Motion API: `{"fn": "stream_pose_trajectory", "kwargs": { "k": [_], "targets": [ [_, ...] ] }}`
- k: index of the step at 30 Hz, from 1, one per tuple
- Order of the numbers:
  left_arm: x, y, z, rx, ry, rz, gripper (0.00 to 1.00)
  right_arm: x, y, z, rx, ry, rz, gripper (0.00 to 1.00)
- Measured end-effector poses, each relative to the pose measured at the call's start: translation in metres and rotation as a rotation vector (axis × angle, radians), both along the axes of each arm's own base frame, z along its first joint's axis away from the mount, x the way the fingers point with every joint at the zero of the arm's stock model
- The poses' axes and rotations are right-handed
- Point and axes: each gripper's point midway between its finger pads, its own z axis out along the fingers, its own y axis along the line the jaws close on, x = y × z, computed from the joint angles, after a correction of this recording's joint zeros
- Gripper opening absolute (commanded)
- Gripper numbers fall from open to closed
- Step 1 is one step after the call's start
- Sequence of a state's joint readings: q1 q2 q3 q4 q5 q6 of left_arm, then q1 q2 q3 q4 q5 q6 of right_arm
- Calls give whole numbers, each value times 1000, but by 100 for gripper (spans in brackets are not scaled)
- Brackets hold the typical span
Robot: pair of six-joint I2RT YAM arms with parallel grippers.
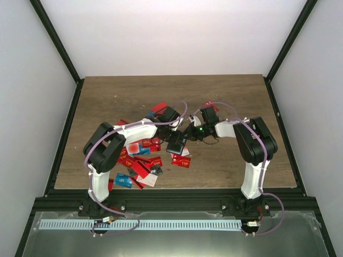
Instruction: Put the credit cards into the card holder
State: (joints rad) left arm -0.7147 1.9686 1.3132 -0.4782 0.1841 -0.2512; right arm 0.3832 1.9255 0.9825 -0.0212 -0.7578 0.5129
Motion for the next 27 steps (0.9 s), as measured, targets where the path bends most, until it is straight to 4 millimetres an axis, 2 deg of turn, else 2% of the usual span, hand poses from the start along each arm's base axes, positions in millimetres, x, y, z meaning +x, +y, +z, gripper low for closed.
{"fn": "stream_pose_trajectory", "kwargs": {
  "k": [15,27],
  "targets": [
    [-6,1,-9,47,-72,57,4,0,1,0,6,4,5,1],
    [-9,1,-20,23,-129,217,4,0,2,0,8,11,8,1]
  ]
}}
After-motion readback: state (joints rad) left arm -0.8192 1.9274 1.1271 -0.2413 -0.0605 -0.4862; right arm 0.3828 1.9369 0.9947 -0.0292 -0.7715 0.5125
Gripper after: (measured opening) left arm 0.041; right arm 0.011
